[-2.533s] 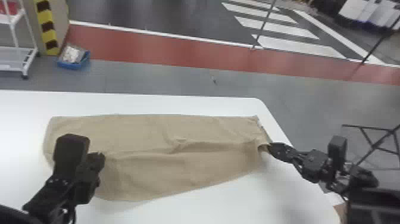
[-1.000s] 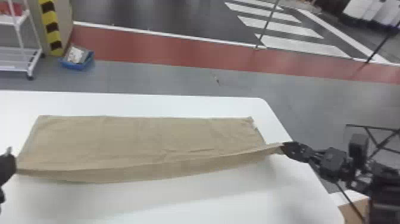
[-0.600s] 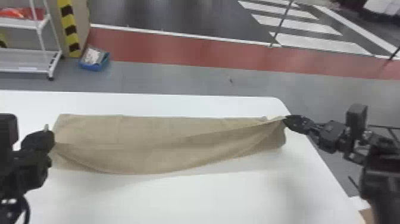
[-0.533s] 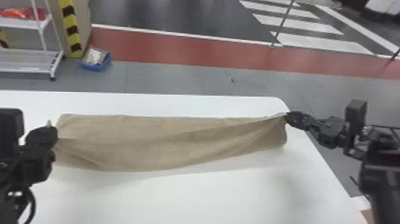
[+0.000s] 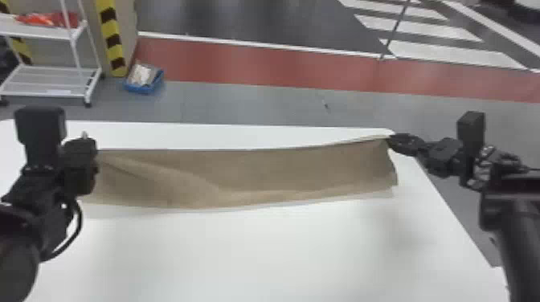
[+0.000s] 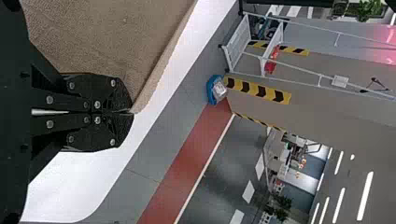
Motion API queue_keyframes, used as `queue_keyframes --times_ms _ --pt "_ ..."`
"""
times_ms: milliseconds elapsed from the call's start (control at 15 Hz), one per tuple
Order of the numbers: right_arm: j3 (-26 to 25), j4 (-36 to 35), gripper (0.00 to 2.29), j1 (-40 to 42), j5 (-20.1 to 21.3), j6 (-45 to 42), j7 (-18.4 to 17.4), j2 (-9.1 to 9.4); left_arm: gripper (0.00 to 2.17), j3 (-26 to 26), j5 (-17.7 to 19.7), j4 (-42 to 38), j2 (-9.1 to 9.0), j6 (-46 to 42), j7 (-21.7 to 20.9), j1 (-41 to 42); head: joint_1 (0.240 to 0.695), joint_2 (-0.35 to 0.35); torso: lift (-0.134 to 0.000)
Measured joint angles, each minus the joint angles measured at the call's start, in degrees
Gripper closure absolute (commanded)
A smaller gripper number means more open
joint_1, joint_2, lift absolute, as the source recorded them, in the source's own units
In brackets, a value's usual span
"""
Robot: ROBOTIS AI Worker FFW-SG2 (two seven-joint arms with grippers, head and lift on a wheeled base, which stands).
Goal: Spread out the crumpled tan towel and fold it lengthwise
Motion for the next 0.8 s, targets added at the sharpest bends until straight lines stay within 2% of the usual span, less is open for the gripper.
queue_keyframes --times_ms 467,800 --pt "3.5 3.6 1.68 -1.44 1.63 -0.43 -2.49 0.35 1.66 -3.69 -1.42 13.62 -1.31 -8.07 0.39 -7.67 0.682 -0.197 -0.124" --pt "2.77 5.15 1.68 -1.39 1.66 -1.42 -4.5 -0.24 1.66 -5.24 -2.84 16.57 -1.39 -10.97 1.24 -8.99 0.681 -0.209 -0.124"
